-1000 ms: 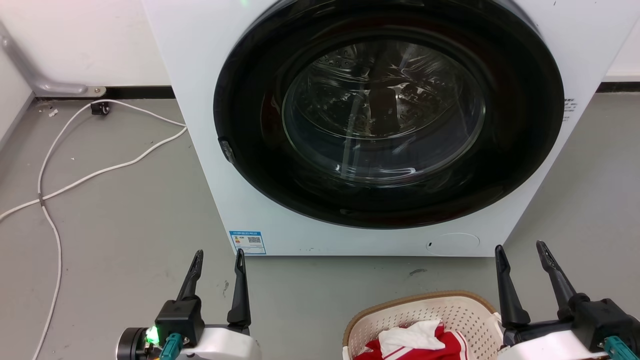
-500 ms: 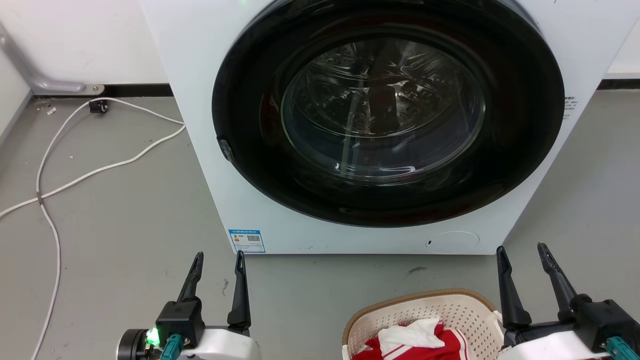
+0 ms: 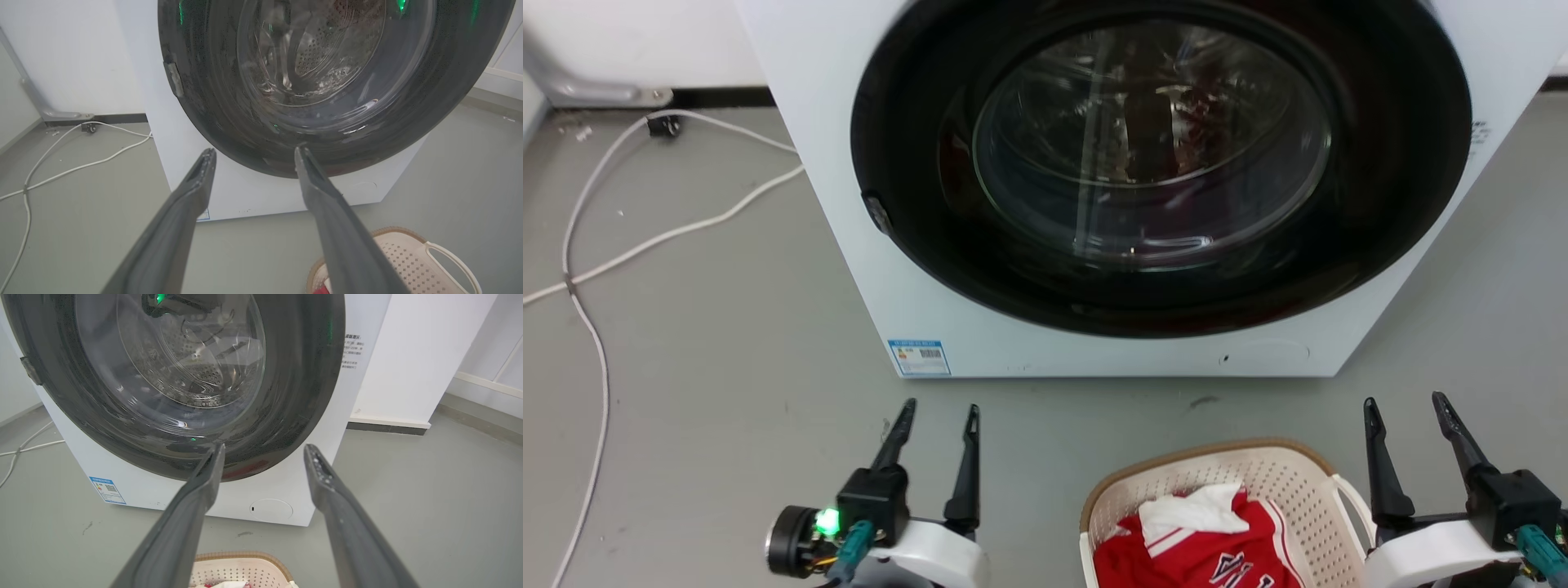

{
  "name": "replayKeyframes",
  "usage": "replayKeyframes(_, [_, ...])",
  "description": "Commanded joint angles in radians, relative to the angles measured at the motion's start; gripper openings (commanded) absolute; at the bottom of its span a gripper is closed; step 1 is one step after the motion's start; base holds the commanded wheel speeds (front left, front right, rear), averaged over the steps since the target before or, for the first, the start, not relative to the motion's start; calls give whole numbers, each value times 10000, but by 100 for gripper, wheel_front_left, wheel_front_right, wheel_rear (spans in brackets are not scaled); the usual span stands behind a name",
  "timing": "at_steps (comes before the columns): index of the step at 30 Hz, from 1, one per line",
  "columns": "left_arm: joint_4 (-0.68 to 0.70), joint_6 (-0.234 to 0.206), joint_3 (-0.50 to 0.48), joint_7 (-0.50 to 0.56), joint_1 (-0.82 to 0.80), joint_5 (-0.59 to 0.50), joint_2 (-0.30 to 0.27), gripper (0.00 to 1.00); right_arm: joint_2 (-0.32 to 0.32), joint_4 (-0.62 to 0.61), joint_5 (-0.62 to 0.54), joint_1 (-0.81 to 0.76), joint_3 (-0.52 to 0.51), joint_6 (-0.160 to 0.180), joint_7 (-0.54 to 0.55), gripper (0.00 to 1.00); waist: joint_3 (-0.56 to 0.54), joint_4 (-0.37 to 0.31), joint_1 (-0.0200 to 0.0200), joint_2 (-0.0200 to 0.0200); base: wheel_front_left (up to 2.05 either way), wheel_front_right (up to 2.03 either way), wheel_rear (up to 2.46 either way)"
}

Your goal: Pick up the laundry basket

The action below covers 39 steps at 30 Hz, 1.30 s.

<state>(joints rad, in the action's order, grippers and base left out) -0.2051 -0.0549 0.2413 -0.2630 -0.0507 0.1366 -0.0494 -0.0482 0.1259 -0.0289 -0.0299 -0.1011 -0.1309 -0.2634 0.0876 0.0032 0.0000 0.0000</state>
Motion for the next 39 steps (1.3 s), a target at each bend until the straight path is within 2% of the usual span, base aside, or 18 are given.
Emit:
replayKeyframes(1, [-216,54,108,-26,-175,77,-18,100,-38,153,-179,171,-79,3,-21,100,324,-40,0,0,0,0,0])
replayKeyframes(11, [-2301,448,1615,-26,-1704,1003,-18,100,-35,2071,-1908,1466,-1428,6,-21,100,1920,-240,0,0,0,0,0])
replayKeyframes(19, [-4714,732,3009,-28,-3283,1829,-19,100,-515,3867,-2676,2727,-2054,6,-21,100,3481,-289,0,0,0,0,0])
replayKeyframes(29, [-7121,1142,4615,124,-4953,3181,-15,100,-1077,5908,-3658,4406,-2308,6,-21,100,5282,-356,0,0,0,0,0])
replayKeyframes(39, [-7883,1275,5790,455,-5788,4351,-15,100,-1490,7817,-4389,5790,-1958,6,-21,100,6502,-340,0,0,0,0,0])
